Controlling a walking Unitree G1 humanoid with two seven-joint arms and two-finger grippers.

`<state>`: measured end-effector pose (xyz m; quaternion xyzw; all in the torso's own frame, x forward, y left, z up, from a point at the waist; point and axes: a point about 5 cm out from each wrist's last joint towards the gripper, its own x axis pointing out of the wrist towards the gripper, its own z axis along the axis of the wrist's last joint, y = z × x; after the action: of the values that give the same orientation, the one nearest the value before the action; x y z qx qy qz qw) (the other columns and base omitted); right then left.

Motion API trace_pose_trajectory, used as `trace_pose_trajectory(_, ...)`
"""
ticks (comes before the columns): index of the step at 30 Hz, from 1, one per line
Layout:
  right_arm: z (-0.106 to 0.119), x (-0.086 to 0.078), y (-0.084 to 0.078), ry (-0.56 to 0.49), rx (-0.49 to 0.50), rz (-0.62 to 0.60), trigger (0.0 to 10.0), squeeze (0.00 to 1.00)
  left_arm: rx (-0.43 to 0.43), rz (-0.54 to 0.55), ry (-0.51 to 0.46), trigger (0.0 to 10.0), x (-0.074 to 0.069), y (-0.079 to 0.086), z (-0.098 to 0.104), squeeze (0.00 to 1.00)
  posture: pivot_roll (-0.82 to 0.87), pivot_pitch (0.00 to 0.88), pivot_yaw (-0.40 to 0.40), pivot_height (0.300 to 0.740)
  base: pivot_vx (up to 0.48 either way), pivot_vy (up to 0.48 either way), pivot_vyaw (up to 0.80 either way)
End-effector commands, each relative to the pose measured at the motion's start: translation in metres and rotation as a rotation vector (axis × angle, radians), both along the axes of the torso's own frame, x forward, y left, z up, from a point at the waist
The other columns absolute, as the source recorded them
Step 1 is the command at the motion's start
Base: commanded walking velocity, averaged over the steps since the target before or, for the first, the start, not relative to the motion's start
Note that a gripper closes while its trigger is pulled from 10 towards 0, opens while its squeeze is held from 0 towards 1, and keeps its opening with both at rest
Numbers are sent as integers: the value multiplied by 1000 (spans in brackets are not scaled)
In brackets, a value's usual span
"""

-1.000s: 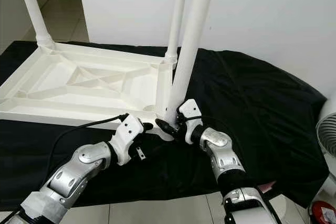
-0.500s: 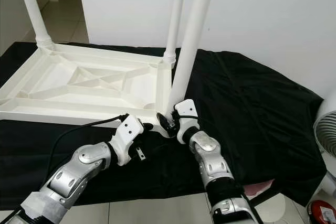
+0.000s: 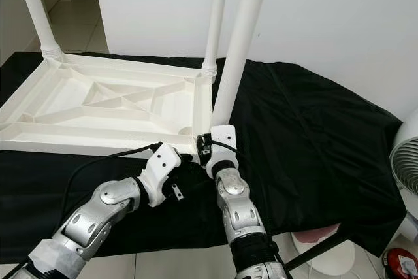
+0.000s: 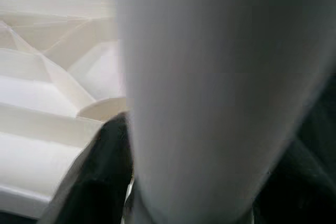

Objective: Building children table

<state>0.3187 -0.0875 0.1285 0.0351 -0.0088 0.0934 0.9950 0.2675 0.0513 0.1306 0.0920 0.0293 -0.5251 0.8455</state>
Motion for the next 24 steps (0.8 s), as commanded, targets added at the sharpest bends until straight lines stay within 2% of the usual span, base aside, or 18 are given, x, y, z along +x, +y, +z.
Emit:
trace_pose_trajectory(1, -1, -3, -4, 10, 44, 12, 10000, 1000, 12, -50, 2, 10000, -3, -2, -1, 0, 53, 18, -89, 740, 0, 0, 0)
trace_pose_trajectory(7, 3, -5, -5, -19, 27, 25, 10000, 1000, 13, -49, 0, 10000, -3, -2, -2, 0, 55, 10, -93, 740, 0, 0, 0)
trace_pose_trajectory(10, 4, -8, -6, -52, -7, 95, 10000, 1000, 13, -47, -3, 10000, -3, -3, -1, 0, 59, 3, -96, 740, 0, 0, 0)
trace_pose_trajectory(11, 2, -10, -11, -67, -34, 130, 10000, 804, 13, -46, -5, 10000, -3, -2, -1, 0, 59, 1, -95, 740, 0, 0, 0)
trace_pose_trajectory(12, 0, -11, -16, -67, -55, 160, 10000, 0, 14, -44, -6, 10000, -3, -2, -1, 0, 60, 0, -95, 740, 0, 0, 0)
trace_pose_trajectory(13, 0, -11, -16, -67, -55, 160, 10000, 0, 14, -44, -6, 10000, -3, -2, -1, 0, 60, 0, -95, 740, 0, 0, 0)
trace_pose_trajectory(14, -3, -13, -26, -68, -92, 200, 10000, 0, 16, -43, -9, 10000, -3, -2, -2, 0, 60, 0, -96, 740, 0, 0, 0)
trace_pose_trajectory(16, -5, -14, -36, -68, -116, 241, 10000, 0, 17, -42, -10, 10000, -3, -1, -2, 0, 60, 0, -94, 740, 0, 0, 0)
trace_pose_trajectory(17, -5, -14, -36, -68, -116, 241, 10000, 0, 17, -42, -10, 10000, -3, -1, -2, 0, 60, 0, -94, 740, 0, 0, 0)
trace_pose_trajectory(18, -6, -15, -44, -64, -118, 272, 10000, 0, 18, -42, -10, 10000, -4, 0, -2, 0, 60, 0, -94, 740, 0, 0, 0)
trace_pose_trajectory(20, -6, -15, -44, -64, -118, 272, 10000, 0, 18, -42, -10, 10000, -4, 0, -2, 0, 60, 0, -94, 740, 0, 0, 0)
trace_pose_trajectory(21, -6, -14, -55, -70, -133, 314, 10000, 0, 21, -43, -10, 10000, -4, 2, -2, 0, 57, 0, -89, 740, 0, 0, 0)
trace_pose_trajectory(24, -5, -14, -61, -73, -133, 351, 10000, 0, 23, -45, -10, 10000, -4, 3, -2, 0, 57, 0, -89, 740, 0, 0, 0)
